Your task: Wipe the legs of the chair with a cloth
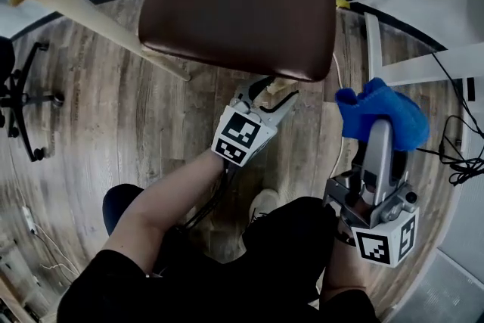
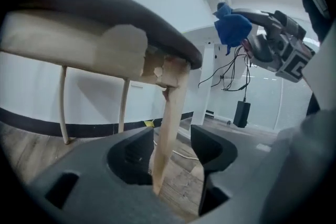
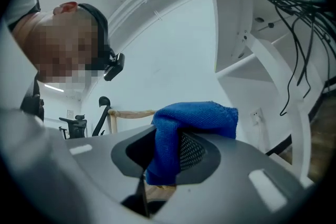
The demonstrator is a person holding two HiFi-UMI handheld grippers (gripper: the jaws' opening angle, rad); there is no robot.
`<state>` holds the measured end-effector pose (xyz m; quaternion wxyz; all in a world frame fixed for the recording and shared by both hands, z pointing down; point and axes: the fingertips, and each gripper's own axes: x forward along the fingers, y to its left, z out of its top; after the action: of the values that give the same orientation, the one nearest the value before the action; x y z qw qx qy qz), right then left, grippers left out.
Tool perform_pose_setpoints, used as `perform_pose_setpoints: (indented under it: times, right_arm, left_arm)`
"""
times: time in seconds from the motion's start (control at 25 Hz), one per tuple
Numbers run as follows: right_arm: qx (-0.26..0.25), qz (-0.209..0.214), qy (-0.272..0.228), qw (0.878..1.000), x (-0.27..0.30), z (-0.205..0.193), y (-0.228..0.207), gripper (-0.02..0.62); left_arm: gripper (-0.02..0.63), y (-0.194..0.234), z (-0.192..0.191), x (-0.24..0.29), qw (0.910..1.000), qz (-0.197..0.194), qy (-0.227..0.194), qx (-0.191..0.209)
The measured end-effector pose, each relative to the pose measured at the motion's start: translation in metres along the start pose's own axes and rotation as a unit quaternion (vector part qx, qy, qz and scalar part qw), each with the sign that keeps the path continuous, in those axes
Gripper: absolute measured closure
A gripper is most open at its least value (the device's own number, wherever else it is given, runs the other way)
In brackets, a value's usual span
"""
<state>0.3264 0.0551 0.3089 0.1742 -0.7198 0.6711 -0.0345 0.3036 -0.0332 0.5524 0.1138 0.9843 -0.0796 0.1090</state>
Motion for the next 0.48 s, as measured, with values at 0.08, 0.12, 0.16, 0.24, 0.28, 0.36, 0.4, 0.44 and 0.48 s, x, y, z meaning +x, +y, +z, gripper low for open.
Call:
perform_pose_setpoints:
  times: [0.08, 0.12, 0.16, 0.24, 0.28, 0.36, 0.4, 0.44, 0.48]
  right_arm:
    - [-0.012, 0.001, 0.006, 1.000, -0.006, -0.003, -0.006, 0.497]
    - [-0.014, -0.001, 0.007, 1.000, -0.009, -0.003, -0.011, 0.497]
    - [-0.011, -0.004, 0.008, 1.000, -0.013, -0.003, -0.017, 0.497]
    - [0.003, -0.010, 0.012, 1.000, -0.019, -0.007, -0.028, 0.497]
    - [0.009, -0.012, 0.015, 1.000, -0.021, -0.008, -0.032, 0.497]
    - [0.018, -0.014, 0.018, 1.000, -0.024, -0.010, -0.038, 0.497]
    - [0.022, -0.015, 0.018, 0.999, -0.025, -0.011, -0.041, 0.497]
    - [0.027, -0.016, 0.017, 0.999, -0.025, -0.012, -0.043, 0.497]
    - [0.032, -0.017, 0.016, 0.999, -0.025, -0.012, -0.045, 0.497]
  left_arm:
    - [0.376, 0.001, 0.001, 0.018, 1.0000, 0.002, 0.002, 0.009]
    - [0.376, 0.002, 0.001, 0.026, 0.9999, 0.005, 0.004, 0.014]
    - [0.376, 0.002, -0.001, 0.032, 0.9998, 0.008, 0.006, 0.017]
    - [0.389, 0.004, -0.003, 0.041, 0.9997, 0.018, 0.010, 0.013]
    - [0.407, 0.006, -0.003, 0.044, 0.9996, 0.023, 0.010, 0.012]
    - [0.457, 0.009, -0.003, 0.046, 0.9993, 0.031, 0.009, 0.017]
    - [0.459, 0.010, -0.002, 0.046, 0.9991, 0.033, 0.008, 0.025]
    - [0.461, 0.010, -0.002, 0.046, 0.9989, 0.034, 0.007, 0.033]
    - [0.465, 0.010, -0.002, 0.045, 0.9986, 0.034, 0.007, 0.040]
